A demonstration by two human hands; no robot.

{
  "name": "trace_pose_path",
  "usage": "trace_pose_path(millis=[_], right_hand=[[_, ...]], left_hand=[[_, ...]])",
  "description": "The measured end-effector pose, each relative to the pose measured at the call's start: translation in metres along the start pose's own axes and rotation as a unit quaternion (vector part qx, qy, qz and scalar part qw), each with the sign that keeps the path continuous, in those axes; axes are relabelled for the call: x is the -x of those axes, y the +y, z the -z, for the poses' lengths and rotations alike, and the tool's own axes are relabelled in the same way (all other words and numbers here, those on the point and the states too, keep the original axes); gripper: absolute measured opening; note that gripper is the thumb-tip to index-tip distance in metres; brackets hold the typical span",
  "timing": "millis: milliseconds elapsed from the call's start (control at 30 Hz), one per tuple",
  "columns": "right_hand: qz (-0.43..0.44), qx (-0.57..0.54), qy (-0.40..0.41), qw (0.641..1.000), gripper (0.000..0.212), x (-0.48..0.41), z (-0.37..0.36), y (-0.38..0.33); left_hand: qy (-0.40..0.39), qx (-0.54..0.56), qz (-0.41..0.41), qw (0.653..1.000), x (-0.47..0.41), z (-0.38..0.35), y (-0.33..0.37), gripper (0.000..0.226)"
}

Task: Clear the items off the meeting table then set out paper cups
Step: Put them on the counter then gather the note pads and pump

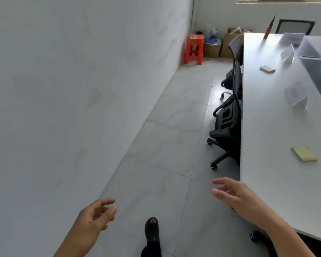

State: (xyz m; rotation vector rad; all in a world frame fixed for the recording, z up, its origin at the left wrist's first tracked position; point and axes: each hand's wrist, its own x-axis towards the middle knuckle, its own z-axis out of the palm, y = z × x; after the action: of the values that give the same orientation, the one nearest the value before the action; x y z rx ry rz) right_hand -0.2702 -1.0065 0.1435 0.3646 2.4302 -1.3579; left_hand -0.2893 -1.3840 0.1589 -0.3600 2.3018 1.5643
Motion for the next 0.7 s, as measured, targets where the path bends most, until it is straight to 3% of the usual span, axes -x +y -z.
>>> trace_pose_path(millis=[167,300,500,700], right_hand=[[-0.073,-0.047,0.058,0.995,0.029,-0.065,0.030,-0.011],[-0.102,-0.112,0.175,0.973,0.026,-0.094,0.066,-0.024],[-0.174,-0.217,0.292,0.915,0.018,-0.115,0.101,-0.004],[-0.234,-0.282,0.349,0.863,0.018,-0.159,0.156,0.056]], left_hand=[[-0.044,-0.026,-0.028,0.998,-0.143,-0.004,0.058,0.009],[-0.125,-0.070,-0.075,0.987,-0.233,-0.041,0.131,0.011],[-0.264,-0.129,-0.140,0.945,-0.312,-0.133,0.224,0.012],[-0.323,-0.187,-0.118,0.920,-0.360,-0.226,0.261,0.017]])
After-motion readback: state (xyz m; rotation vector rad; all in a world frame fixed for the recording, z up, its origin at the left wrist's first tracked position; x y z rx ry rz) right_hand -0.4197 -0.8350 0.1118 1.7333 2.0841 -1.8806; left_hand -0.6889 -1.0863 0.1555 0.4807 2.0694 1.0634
